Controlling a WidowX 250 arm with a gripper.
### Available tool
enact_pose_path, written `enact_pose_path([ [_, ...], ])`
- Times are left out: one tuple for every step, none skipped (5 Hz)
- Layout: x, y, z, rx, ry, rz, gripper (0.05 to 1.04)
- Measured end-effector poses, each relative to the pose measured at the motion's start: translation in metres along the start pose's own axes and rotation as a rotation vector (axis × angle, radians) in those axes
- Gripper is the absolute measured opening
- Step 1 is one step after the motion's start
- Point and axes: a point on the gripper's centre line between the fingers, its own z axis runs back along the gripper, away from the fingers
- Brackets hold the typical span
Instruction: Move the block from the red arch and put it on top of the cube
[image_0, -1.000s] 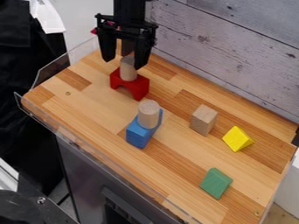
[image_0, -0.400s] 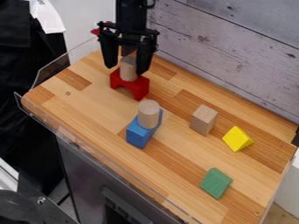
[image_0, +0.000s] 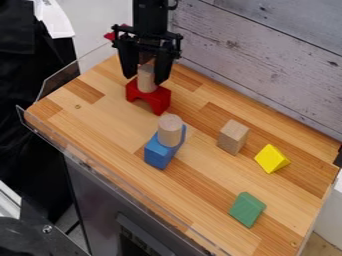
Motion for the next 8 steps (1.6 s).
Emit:
enact_pose_path([
  [-0.003,0.001,-0.003,-0.01,-0.003,0.019,0.511],
  [-0.004,0.002,-0.003,-0.013,0.001,0.028,0.511],
  [-0.007,0.002,-0.002,0.0,0.021,0.033,0.51],
  [-0.01,-0.005,0.013,0.031,-0.005,0.012,0.51],
  [-0.014,-0.029,0.02,0.056,-0.004,-0.056,0.51],
  [-0.016,-0.051,0.02,0.064,-0.008,-0.124,0.51],
  [-0.016,-0.084,0.022,0.071,-0.015,-0.207,0.51],
  [-0.018,-0.112,0.016,0.08,-0.009,-0.253,0.51],
])
